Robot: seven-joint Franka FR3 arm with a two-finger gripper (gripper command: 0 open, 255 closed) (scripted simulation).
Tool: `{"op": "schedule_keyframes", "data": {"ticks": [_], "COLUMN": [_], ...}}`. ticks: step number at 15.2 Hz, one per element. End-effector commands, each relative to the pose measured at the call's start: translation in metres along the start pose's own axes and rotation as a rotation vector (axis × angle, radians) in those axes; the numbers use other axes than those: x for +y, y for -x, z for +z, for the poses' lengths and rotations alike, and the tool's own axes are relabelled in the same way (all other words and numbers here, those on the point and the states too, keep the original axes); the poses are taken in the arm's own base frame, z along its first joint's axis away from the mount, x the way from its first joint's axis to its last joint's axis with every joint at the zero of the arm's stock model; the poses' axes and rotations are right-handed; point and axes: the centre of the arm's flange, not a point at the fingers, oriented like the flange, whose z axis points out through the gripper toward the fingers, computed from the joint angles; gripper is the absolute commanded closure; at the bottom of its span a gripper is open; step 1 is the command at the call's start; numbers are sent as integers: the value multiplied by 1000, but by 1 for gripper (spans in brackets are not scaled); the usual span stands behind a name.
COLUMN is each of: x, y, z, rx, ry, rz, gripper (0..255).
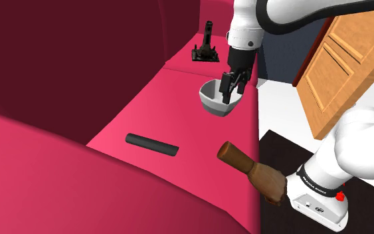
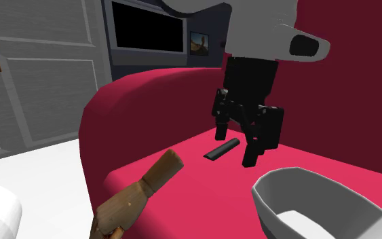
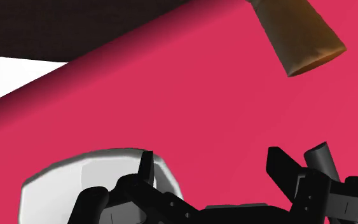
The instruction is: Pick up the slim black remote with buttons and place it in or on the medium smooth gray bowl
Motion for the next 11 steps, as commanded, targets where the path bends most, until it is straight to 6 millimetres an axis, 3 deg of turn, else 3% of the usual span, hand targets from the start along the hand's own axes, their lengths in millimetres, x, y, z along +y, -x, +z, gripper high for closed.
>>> {"op": "schedule_keyframes", "data": {"ticks": [1,11], "x": [-18,-121], "y": [-16,-78], "z": [10,57], "rx": [7,35], "ry": [-1,1], "rz": [-35,-207], "gripper": [0,0]}}
